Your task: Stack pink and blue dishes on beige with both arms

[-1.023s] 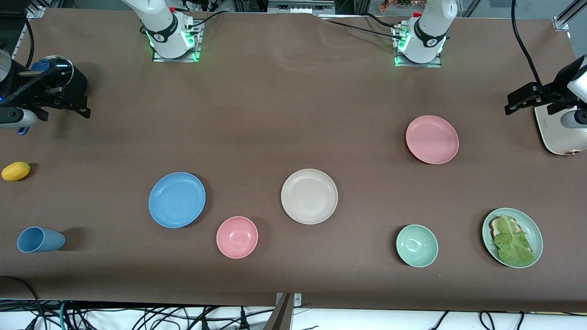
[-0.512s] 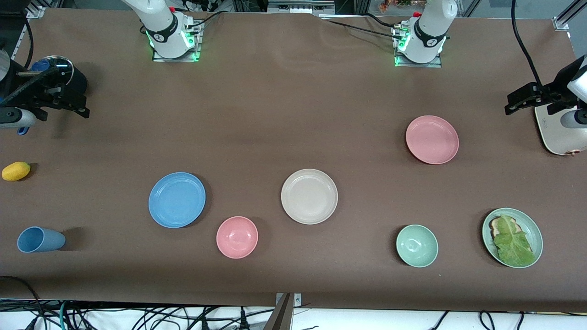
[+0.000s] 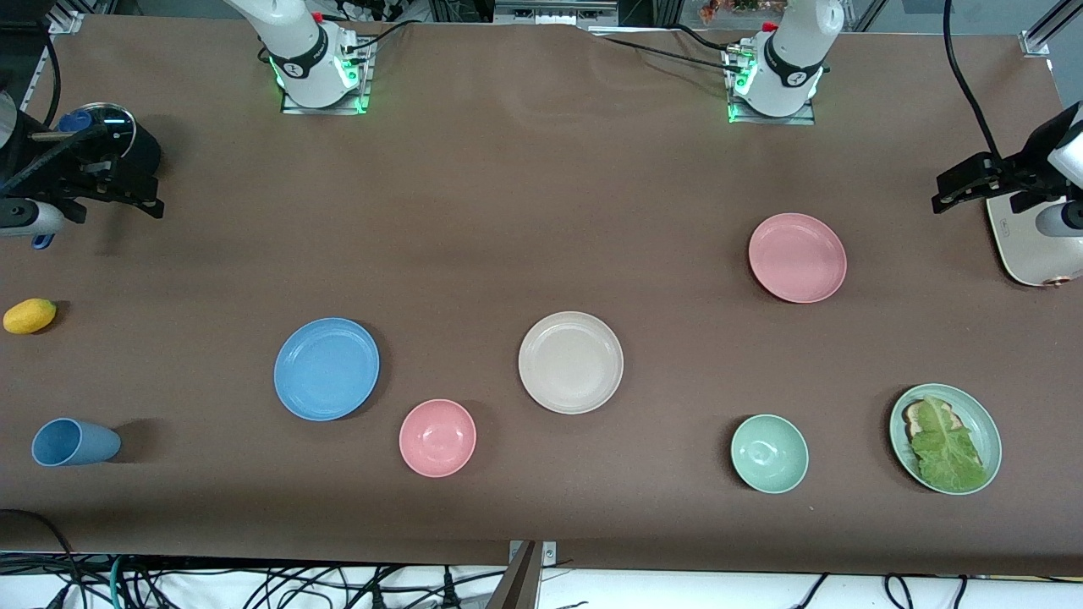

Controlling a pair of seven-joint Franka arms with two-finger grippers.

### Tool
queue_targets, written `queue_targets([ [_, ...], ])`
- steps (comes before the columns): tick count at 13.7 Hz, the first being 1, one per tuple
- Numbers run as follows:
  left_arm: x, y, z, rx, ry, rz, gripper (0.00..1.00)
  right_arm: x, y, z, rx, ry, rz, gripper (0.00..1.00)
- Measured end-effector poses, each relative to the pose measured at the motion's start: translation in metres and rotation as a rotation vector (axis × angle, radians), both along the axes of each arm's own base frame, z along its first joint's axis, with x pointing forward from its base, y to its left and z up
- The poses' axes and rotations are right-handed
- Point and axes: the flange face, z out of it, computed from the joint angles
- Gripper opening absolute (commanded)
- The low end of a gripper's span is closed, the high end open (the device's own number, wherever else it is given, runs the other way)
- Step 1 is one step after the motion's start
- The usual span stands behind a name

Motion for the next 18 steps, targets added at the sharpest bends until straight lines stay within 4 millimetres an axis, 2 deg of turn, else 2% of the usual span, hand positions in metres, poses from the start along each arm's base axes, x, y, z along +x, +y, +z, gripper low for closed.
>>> queue_targets([
  [4, 0.011, -0.002, -0.008, -0.002, -0.024, -0.004, 1.00, 0.000, -0.008, 0.000, 0.000, 0.001, -0.014, 1.00],
  [6, 0.024, -0.001, -0.025, -0.004, -0.019, -0.004, 1.00, 0.001, -0.010, -0.001, 0.000, 0.002, -0.019, 1.00],
  [11, 0.061, 0.000, -0.102, -0.014, 0.059, -0.004, 1.00, 0.001, -0.010, -0.001, 0.000, 0.002, -0.019, 1.00],
  [16, 0.085, 0.001, -0.159, -0.021, 0.084, -0.004, 1.00, 0.001, -0.010, -0.001, -0.001, 0.002, -0.019, 1.00],
  [18, 0.093, 0.001, -0.196, -0.025, 0.132, -0.004, 1.00, 0.001, -0.010, -0.001, -0.001, 0.003, -0.019, 1.00],
])
